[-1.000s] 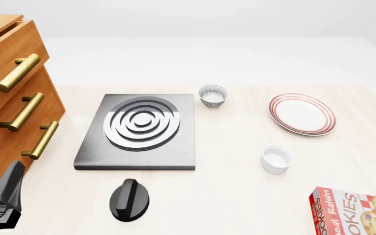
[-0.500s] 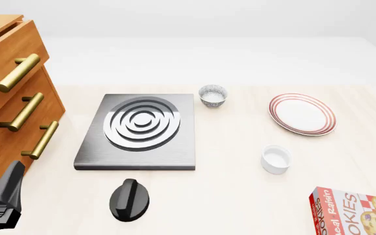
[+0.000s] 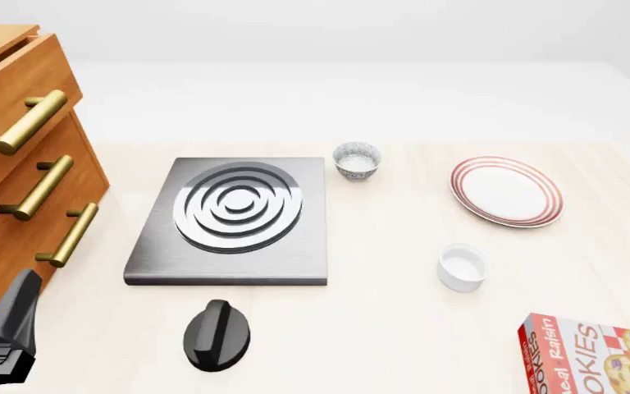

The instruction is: Pick the akita bowl next to the cookies box and place it on the plate.

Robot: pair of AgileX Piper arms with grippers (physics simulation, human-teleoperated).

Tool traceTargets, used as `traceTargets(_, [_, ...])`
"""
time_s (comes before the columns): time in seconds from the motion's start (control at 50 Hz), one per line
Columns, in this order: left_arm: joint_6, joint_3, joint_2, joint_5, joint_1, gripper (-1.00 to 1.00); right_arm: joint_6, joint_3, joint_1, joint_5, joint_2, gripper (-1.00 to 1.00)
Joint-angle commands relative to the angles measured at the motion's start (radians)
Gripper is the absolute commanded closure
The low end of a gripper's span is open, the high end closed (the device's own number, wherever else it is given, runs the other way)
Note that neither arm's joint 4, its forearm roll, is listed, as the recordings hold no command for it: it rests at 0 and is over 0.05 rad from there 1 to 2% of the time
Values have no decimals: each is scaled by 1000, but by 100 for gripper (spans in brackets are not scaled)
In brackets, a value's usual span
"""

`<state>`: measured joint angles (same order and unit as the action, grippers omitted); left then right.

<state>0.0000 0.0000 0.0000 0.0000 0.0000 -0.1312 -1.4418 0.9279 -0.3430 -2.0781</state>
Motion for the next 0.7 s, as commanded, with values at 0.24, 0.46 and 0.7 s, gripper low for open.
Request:
traceTargets(0.24, [0, 0, 0, 0, 0, -100, -23, 21, 2, 30, -36, -100])
traceTargets(0.46, [0, 0, 0, 0, 0, -100, -32, 24, 0, 37, -52, -100])
traceTargets(0.7, [0, 0, 0, 0, 0, -100, -39, 22, 2, 39, -67, -100])
